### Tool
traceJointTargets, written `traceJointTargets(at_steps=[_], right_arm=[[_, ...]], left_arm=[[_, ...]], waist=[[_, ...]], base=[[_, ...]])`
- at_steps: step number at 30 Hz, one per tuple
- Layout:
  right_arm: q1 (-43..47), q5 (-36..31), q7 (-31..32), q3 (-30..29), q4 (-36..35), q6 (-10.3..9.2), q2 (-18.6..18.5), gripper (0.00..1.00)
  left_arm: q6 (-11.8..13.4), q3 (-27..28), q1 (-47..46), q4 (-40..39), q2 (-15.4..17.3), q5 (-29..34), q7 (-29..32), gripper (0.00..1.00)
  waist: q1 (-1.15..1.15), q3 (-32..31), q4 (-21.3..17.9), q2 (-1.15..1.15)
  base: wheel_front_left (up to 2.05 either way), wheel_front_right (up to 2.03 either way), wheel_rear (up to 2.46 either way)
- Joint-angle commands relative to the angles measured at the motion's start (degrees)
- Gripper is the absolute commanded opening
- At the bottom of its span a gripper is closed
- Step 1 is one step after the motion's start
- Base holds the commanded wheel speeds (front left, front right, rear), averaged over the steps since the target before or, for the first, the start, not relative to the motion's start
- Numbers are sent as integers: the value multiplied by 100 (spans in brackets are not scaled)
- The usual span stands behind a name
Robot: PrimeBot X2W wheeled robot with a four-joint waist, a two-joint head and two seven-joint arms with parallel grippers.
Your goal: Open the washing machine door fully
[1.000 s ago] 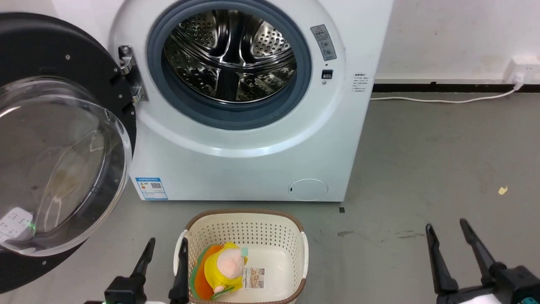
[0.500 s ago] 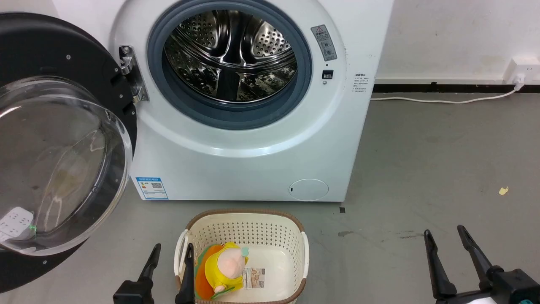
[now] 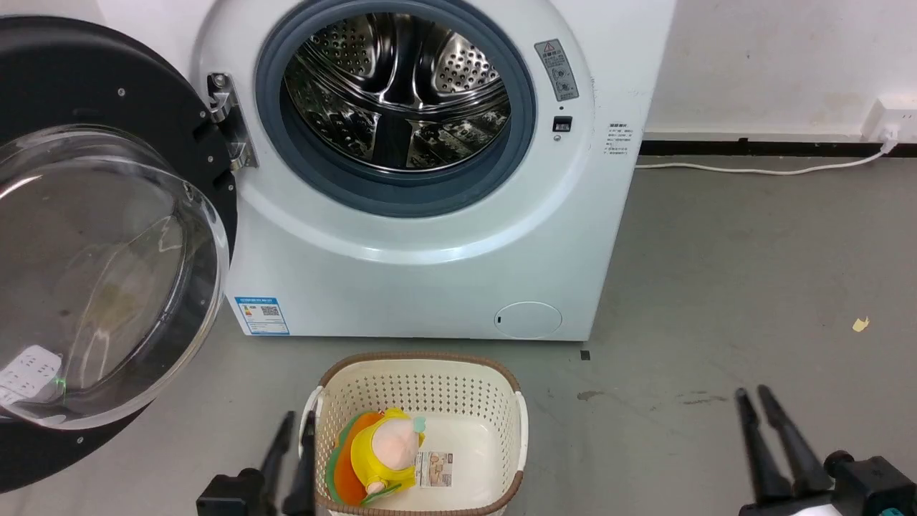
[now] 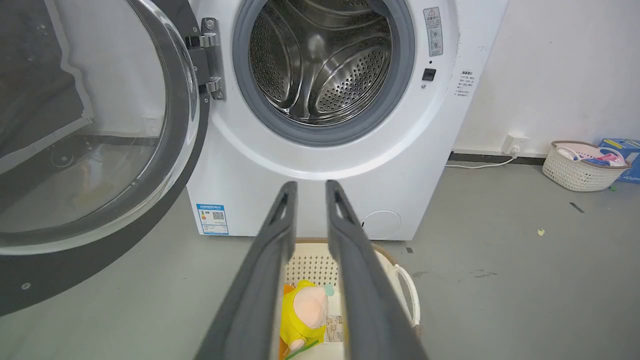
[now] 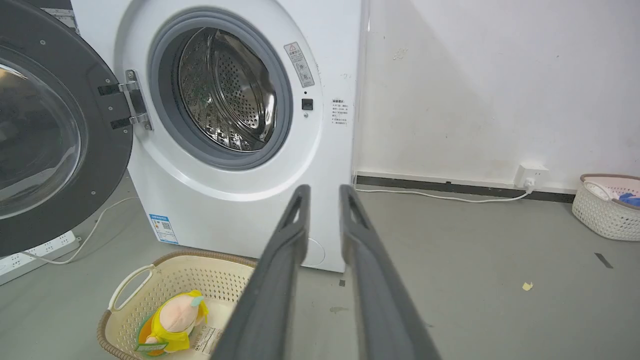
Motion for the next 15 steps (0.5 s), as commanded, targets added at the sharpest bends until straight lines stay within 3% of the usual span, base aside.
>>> traceJointTargets(at_steps=[1, 15], right_arm=[[-1, 0, 2, -2, 0, 0, 0, 0], [-59, -33, 155, 45, -31, 0, 2, 0]], left_arm=[[0, -3, -1, -2, -3, 1, 2, 0], [-21, 63, -49, -85, -26, 103, 154, 0]], waist=[[0, 0, 0, 0], [0, 26, -20, 0]], base=[[0, 0, 0], [0, 0, 0]])
